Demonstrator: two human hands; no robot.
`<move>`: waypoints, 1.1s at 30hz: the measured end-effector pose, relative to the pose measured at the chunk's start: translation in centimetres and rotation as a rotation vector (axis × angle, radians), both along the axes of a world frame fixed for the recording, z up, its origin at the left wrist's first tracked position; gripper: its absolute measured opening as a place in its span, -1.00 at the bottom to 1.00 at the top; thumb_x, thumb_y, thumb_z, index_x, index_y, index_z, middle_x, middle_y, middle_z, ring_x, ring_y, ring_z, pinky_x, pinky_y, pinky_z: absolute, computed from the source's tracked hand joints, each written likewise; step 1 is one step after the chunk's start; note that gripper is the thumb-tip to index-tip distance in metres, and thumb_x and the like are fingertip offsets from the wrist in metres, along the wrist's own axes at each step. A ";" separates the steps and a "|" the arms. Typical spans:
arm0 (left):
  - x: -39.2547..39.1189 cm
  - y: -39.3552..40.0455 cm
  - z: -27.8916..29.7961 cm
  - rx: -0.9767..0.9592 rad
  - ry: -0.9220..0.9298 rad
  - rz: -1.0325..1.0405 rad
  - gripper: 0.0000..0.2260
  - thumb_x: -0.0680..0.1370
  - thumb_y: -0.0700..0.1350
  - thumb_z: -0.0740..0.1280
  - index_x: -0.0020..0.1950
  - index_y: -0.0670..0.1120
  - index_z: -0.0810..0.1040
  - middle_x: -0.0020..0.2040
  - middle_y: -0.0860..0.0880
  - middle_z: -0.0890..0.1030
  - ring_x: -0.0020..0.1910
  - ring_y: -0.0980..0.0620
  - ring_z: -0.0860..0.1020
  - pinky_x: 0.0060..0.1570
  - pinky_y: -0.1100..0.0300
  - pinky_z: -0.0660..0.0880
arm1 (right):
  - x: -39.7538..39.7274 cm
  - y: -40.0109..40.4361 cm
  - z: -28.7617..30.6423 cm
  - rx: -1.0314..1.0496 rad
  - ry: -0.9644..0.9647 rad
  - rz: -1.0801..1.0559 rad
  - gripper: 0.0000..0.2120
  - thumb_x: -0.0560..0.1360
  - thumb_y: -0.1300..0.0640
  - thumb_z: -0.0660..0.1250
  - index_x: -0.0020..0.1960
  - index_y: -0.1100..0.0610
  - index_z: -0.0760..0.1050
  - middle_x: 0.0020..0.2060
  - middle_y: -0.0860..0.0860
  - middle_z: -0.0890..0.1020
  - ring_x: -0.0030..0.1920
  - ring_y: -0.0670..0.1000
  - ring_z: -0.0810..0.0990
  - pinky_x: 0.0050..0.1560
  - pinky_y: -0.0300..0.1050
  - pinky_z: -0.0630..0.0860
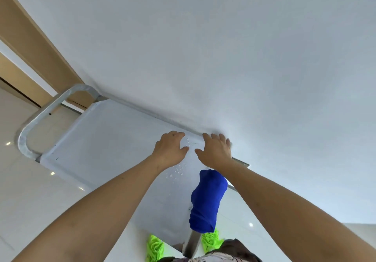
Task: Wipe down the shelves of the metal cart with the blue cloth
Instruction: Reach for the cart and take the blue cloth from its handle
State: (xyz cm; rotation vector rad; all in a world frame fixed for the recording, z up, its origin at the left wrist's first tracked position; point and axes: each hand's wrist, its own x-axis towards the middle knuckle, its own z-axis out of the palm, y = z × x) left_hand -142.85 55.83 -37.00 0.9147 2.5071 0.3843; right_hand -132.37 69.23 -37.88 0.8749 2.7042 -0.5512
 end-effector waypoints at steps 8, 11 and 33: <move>-1.1 0.5 0.3 0.039 -0.005 -0.267 -0.49 0.58 0.10 0.26 0.50 -0.02 0.31 0.48 -0.04 0.34 0.44 -0.07 0.30 0.37 -0.05 0.34 | 2.3 -3.1 1.1 0.039 0.040 -0.287 -0.48 0.58 -0.14 0.26 0.45 0.07 0.33 0.42 0.11 0.38 0.44 0.22 0.25 0.45 0.09 0.16; -1.1 0.6 0.6 0.082 -0.002 -0.361 -0.51 0.56 0.09 0.27 0.47 -0.04 0.35 0.45 -0.04 0.38 0.41 -0.07 0.34 0.33 -0.05 0.37 | 3.6 -5.0 1.5 0.042 0.067 -0.404 -0.51 0.58 -0.11 0.27 0.43 0.06 0.34 0.41 0.10 0.38 0.38 0.21 0.29 0.42 0.09 0.20; 1.7 -5.5 0.0 0.038 0.014 -0.541 -0.51 0.59 0.11 0.25 0.48 -0.02 0.32 0.47 -0.04 0.35 0.43 -0.09 0.32 0.34 -0.07 0.38 | 7.0 -15.5 -1.7 0.071 -0.017 -0.679 -0.08 0.47 0.23 0.39 0.59 -0.07 -0.13 0.48 0.20 0.04 0.15 0.19 0.43 -0.09 -0.01 0.53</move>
